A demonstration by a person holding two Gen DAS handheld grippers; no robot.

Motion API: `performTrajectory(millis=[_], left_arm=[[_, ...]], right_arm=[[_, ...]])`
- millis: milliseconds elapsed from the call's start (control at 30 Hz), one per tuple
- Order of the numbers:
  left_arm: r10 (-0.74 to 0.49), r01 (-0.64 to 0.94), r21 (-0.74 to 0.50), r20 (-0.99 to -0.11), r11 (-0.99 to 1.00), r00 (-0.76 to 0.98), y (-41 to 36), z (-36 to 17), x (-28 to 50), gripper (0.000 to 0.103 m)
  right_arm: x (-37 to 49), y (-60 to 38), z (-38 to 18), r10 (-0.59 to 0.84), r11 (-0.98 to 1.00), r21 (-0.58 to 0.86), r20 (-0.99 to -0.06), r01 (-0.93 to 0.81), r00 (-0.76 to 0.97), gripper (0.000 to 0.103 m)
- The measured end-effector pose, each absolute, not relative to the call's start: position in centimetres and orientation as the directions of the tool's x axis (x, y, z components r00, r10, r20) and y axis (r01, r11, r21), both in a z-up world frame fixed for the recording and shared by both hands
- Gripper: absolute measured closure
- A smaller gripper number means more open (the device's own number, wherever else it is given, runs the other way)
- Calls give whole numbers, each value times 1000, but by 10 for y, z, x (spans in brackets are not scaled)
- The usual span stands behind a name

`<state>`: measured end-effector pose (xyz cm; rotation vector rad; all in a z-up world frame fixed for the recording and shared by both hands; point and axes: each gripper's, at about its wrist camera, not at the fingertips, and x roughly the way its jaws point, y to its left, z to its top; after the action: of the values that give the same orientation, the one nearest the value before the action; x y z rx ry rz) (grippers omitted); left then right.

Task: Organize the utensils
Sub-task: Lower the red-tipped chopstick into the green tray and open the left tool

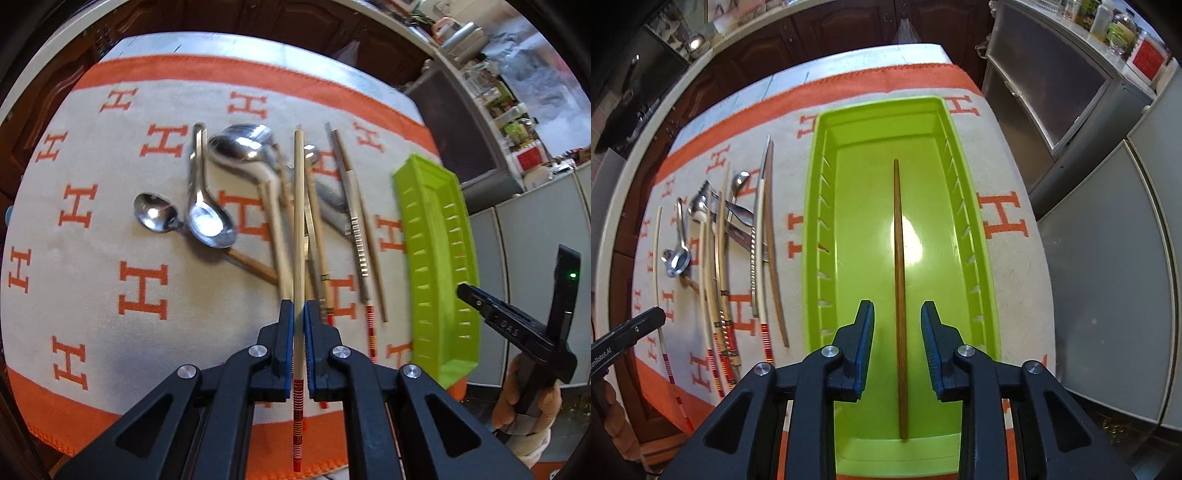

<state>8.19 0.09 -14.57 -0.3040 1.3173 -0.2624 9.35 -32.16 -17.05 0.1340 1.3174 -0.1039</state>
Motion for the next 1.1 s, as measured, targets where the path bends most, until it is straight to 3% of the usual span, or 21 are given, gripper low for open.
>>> performTrajectory(millis=[233, 467, 867, 900, 967, 1067, 1100], left_arm=[[-424, 148, -397, -862, 906, 279, -48, -88, 85, 100], [-479, 267, -415, -841, 870, 252, -134, -68, 103, 100], [-417, 182, -389, -895, 903, 155, -218, -157, 139, 98], [-415, 177, -389, -898, 904, 147, -219, -162, 140, 96], [-420, 165, -400, -900, 902, 117, -221, -169, 138, 77], [-415, 158, -395, -902, 905, 121, -212, -170, 131, 55], [-414, 162, -393, -902, 905, 124, -208, -168, 129, 55]], right_arm=[[64, -338, -134, 52, 968, 131, -938, 213, 343, 76], [23, -368, -106, 8, 942, 149, -905, 301, 425, 76], [-37, -412, -91, -54, 890, 174, -878, 421, 475, 72], [-38, -414, -91, -56, 888, 174, -879, 426, 474, 72], [-40, -416, -94, -57, 885, 174, -880, 432, 471, 71], [-41, -416, -98, -51, 882, 179, -883, 437, 466, 71], [-43, -416, -100, -47, 882, 181, -885, 435, 463, 71]])
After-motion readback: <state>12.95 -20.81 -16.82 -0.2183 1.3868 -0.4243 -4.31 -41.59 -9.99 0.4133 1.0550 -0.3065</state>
